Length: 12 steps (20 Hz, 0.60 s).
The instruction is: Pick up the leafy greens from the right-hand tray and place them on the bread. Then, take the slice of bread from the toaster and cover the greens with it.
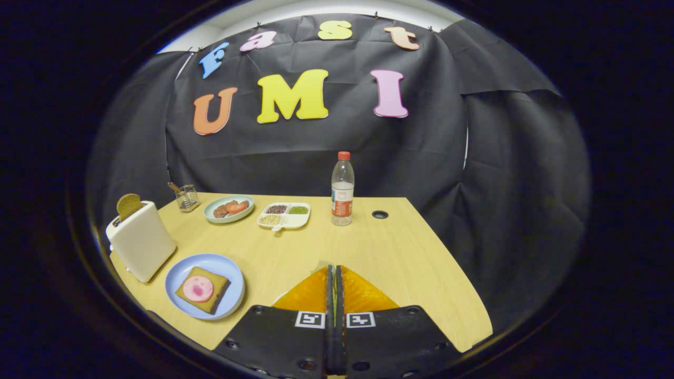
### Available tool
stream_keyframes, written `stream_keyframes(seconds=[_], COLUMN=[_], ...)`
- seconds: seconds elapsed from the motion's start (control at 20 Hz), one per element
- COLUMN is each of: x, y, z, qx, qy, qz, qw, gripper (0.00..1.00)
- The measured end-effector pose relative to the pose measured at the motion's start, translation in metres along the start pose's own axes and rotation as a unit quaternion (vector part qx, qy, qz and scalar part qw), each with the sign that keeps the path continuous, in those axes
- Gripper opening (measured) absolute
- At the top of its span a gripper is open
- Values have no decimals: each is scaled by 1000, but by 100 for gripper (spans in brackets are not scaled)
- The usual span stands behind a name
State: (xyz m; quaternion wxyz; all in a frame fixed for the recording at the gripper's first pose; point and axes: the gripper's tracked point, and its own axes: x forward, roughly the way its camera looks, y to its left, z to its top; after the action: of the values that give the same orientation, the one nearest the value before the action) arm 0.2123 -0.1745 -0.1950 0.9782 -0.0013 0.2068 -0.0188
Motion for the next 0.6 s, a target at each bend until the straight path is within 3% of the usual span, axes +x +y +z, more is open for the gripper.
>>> stream_keyframes(seconds=[0.6], x=[-36], y=[95], z=[28], qx=[-32], qy=[-35], qz=[57], qw=[997], gripper=[0])
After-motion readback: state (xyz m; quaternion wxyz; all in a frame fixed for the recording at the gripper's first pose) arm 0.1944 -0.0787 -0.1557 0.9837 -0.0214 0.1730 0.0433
